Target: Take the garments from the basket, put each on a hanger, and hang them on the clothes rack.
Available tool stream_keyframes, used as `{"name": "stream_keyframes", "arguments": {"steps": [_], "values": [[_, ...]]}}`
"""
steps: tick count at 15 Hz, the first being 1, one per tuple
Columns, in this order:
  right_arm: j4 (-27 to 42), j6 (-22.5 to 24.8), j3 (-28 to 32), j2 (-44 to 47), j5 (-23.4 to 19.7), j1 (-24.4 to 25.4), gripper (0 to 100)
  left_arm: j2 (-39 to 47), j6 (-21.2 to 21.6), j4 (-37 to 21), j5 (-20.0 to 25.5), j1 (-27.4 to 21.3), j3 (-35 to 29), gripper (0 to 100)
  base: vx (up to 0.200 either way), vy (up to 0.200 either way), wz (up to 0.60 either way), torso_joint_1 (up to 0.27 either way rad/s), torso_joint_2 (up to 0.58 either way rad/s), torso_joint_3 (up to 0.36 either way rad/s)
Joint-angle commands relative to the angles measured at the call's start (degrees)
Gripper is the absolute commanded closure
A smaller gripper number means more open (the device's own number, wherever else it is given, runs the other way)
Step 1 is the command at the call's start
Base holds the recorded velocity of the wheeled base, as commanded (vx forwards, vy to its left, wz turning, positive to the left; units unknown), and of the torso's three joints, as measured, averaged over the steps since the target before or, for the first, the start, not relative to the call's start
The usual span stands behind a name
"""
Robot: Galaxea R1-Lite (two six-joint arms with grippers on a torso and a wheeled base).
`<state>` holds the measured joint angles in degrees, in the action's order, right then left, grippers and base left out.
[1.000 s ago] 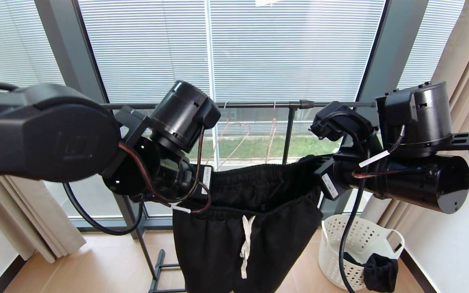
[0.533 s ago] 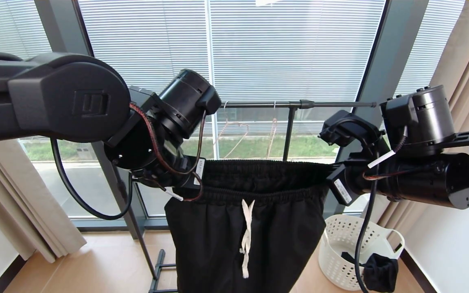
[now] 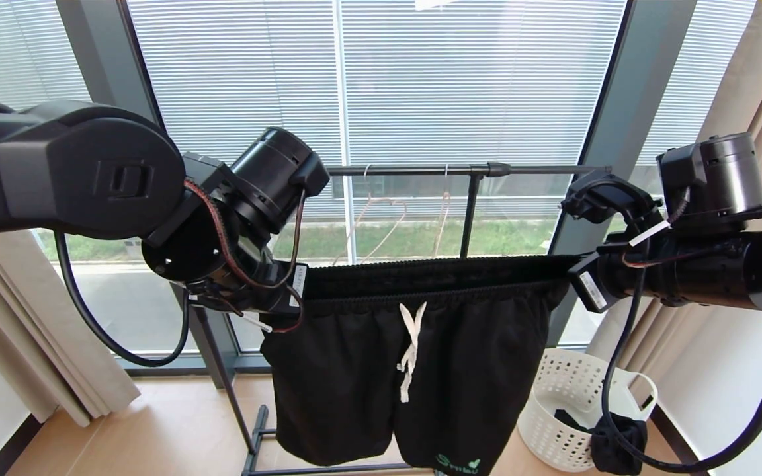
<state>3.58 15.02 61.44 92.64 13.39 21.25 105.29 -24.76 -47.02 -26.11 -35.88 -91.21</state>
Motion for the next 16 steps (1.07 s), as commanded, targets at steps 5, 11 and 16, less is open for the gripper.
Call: {"name": "stream_keyframes", "arguments": {"steps": [5, 11, 16], "values": [[0.2, 2.4, -10.2, -7.6, -1.8, 2.0, 100, 4.1, 2.7, 4.7, 0.2, 0.6, -5.8, 100, 0.000, 0.000, 0.00, 0.000, 0.00, 0.000], [0.3, 1.6, -21.0, -16.2, -8.4, 13.1, 100, 16.6, 6.2, 6.8, 3.3, 0.4, -23.4, 100, 0.000, 0.000, 0.00, 0.000, 0.00, 0.000], [-0.4, -13.3, -18.0, -11.9, -11.9, 28.1, 100, 17.5, 10.0, 10.6, 3.3, 0.2, -23.4, 100, 0.000, 0.000, 0.00, 0.000, 0.00, 0.000]]}}
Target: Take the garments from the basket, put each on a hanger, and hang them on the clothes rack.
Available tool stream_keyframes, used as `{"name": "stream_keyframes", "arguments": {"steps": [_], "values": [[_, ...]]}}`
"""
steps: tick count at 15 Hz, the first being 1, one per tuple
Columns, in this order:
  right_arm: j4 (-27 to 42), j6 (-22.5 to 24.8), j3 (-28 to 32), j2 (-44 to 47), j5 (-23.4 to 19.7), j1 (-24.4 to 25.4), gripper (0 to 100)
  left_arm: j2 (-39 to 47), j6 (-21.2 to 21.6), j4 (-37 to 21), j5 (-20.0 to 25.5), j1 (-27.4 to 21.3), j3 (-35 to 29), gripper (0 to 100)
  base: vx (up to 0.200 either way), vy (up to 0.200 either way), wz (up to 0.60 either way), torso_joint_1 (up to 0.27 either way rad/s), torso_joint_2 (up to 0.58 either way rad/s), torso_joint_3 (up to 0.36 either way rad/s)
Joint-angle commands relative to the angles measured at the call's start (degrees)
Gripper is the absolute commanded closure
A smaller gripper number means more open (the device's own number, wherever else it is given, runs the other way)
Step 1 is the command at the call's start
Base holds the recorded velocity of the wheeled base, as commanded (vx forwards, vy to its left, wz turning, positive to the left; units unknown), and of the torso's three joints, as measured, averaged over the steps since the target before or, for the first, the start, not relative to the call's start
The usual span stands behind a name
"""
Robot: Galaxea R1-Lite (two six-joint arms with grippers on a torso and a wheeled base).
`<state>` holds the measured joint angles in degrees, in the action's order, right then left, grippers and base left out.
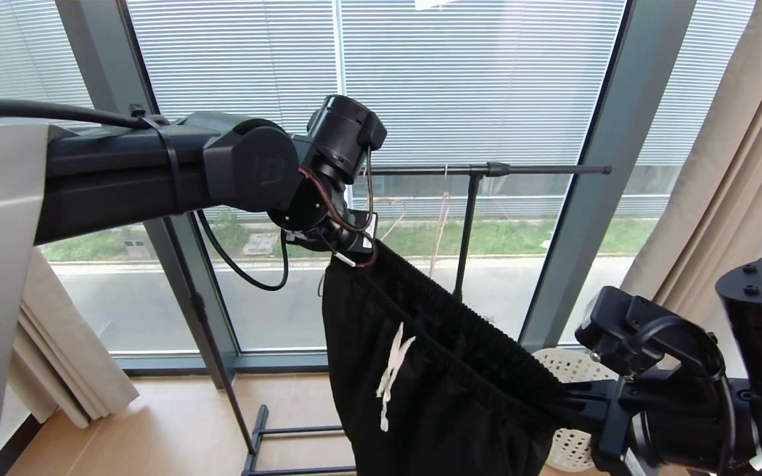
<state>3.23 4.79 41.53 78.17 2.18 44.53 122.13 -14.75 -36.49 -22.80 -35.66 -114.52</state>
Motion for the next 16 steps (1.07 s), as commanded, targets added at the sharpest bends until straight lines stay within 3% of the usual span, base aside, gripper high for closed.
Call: {"name": "stream_keyframes", "arguments": {"steps": [1, 5, 10, 13, 16], "values": [[-0.2, -4.7, 3.3, 4.3, -0.8, 7.4, 100, 0.7, -0.2, 0.1, 0.0, 0.0, -0.1, 100, 0.000, 0.000, 0.00, 0.000, 0.00, 0.000], [-5.3, -13.8, 7.2, 10.8, -0.8, 11.7, 100, 0.7, -0.8, 1.7, 0.1, -0.1, -0.1, 100, 0.000, 0.000, 0.00, 0.000, 0.00, 0.000], [-8.0, -15.4, 5.6, 10.3, -0.5, 11.5, 100, 0.5, -0.7, 1.5, 0.1, 0.0, -0.1, 100, 0.000, 0.000, 0.00, 0.000, 0.00, 0.000], [-7.7, -11.9, 3.1, 10.2, 3.7, 0.6, 100, -2.0, -0.3, 1.1, -0.2, 0.2, 0.8, 100, 0.000, 0.000, 0.00, 0.000, 0.00, 0.000], [-8.4, -10.9, 6.9, 13.8, 9.6, -6.9, 100, -7.1, 1.5, 1.2, -0.3, 0.6, 9.2, 100, 0.000, 0.000, 0.00, 0.000, 0.00, 0.000]]}}
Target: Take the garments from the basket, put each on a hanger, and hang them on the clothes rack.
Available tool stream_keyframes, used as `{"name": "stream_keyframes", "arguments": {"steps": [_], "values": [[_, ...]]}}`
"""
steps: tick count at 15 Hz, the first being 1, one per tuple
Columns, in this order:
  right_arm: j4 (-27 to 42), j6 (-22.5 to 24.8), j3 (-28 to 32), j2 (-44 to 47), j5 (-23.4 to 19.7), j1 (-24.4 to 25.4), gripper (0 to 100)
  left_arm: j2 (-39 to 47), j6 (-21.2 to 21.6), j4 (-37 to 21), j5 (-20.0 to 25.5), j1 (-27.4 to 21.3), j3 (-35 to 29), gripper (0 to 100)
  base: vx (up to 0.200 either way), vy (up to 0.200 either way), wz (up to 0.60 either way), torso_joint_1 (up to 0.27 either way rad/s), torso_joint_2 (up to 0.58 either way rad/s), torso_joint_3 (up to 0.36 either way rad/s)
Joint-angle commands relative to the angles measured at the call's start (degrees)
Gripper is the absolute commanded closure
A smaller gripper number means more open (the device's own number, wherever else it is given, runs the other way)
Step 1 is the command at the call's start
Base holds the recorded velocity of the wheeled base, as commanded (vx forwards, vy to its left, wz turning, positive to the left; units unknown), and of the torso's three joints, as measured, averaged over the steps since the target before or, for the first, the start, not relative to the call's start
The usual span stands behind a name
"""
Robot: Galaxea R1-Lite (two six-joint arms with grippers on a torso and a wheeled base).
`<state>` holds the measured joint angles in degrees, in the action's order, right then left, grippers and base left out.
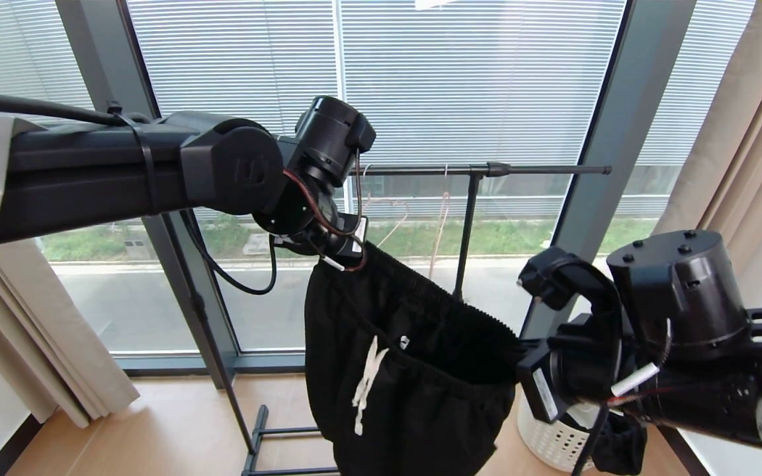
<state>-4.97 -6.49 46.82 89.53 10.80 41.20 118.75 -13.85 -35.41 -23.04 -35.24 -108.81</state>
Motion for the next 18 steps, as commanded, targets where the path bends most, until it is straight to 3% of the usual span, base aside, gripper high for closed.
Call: {"name": "stream_keyframes", "arguments": {"steps": [1, 4, 7, 8, 10, 12, 18], "values": [[-0.4, 0.4, 5.6, 5.1, 2.0, -6.8, 100, -6.6, 1.6, 0.2, -0.1, 0.1, 8.9, 100, 0.000, 0.000, 0.00, 0.000, 0.00, 0.000], [0.1, 1.9, 18.1, 11.5, 2.1, -8.9, 100, -13.2, 2.0, 0.3, 0.1, -0.3, 19.8, 100, 0.000, 0.000, 0.00, 0.000, 0.00, 0.000], [0.2, 2.1, 25.2, 16.1, 2.2, -8.9, 100, -17.9, 1.5, 0.3, -0.3, -3.3, 28.6, 100, 0.000, 0.000, 0.00, 0.000, 0.00, 0.000], [0.3, 2.2, 27.4, 17.8, 2.3, -8.9, 100, -19.4, 0.3, 0.3, -0.2, -5.2, 32.2, 100, 0.000, 0.000, 0.00, 0.000, 0.00, 0.000], [0.1, 2.2, 30.7, 20.3, 2.8, -8.5, 100, -20.3, -7.0, 0.8, 0.2, -11.2, 37.7, 100, 0.000, 0.000, 0.00, 0.000, 0.00, 0.000], [0.1, 2.1, 34.2, 22.4, 3.5, -6.6, 100, -19.9, -11.3, 2.4, 0.3, -15.7, 39.5, 100, 0.000, 0.000, 0.00, 0.000, 0.00, 0.000], [0.5, 2.0, 42.1, 26.9, 4.3, -3.5, 100, -16.9, -16.9, 8.4, 0.5, -22.1, 38.1, 100, 0.000, 0.000, 0.00, 0.000, 0.00, 0.000]]}}
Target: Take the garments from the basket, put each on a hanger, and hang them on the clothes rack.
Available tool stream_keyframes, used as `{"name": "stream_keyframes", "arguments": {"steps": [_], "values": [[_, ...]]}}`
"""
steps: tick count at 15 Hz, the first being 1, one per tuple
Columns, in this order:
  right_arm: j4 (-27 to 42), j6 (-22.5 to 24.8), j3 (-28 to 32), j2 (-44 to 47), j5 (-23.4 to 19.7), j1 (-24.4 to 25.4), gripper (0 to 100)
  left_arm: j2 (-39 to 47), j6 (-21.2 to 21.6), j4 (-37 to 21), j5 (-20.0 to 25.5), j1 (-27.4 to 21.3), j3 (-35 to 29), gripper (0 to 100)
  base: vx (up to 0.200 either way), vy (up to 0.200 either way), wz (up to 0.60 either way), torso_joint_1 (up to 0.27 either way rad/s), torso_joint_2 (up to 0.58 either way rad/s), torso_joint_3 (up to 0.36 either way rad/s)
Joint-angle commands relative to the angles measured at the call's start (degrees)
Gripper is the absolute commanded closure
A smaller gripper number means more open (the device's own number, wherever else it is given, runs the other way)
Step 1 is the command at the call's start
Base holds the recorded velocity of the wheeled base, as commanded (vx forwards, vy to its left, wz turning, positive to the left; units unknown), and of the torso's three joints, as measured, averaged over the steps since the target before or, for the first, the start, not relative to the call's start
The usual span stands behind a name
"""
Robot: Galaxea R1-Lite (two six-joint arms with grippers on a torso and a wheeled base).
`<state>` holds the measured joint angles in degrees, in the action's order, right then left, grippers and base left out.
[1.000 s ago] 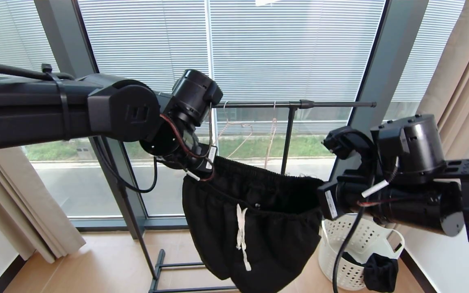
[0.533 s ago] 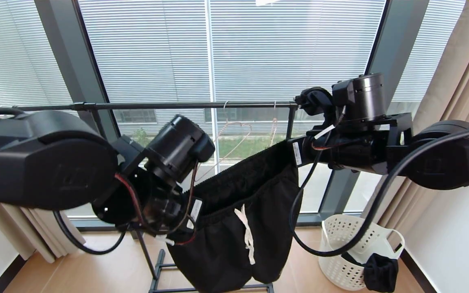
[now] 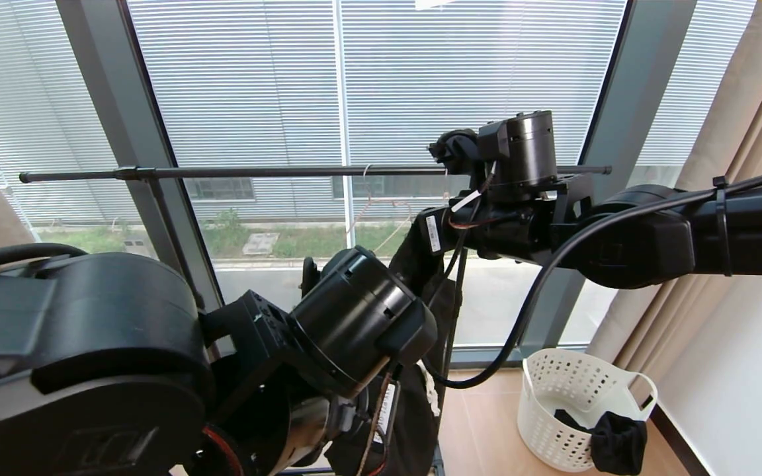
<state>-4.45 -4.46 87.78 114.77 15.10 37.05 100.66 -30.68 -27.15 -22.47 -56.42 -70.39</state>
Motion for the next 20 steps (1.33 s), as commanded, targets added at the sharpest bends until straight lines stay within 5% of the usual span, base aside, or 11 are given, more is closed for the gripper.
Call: {"name": "stream_keyframes", "arguments": {"steps": [1, 6, 10, 20], "values": [[0.4, 0.0, 2.1, 2.4, 0.3, 1.4, 100, 2.7, -1.5, 0.3, 0.1, -1.9, -2.0, 100, 0.000, 0.000, 0.00, 0.000, 0.00, 0.000], [1.9, -0.1, 4.4, 3.3, 0.4, 3.0, 100, 5.2, -3.3, 0.8, -0.1, -4.6, -3.9, 100, 0.000, 0.000, 0.00, 0.000, 0.00, 0.000], [3.0, -0.3, 3.4, 0.9, 0.4, 0.7, 100, 4.3, -3.2, 0.5, -0.6, -1.4, -2.6, 100, 0.000, 0.000, 0.00, 0.000, 0.00, 0.000], [3.0, -3.9, -17.1, -17.0, 3.8, -2.9, 100, 2.1, 3.6, 3.2, -0.3, 13.6, -4.2, 100, 0.000, 0.000, 0.00, 0.000, 0.00, 0.000]]}}
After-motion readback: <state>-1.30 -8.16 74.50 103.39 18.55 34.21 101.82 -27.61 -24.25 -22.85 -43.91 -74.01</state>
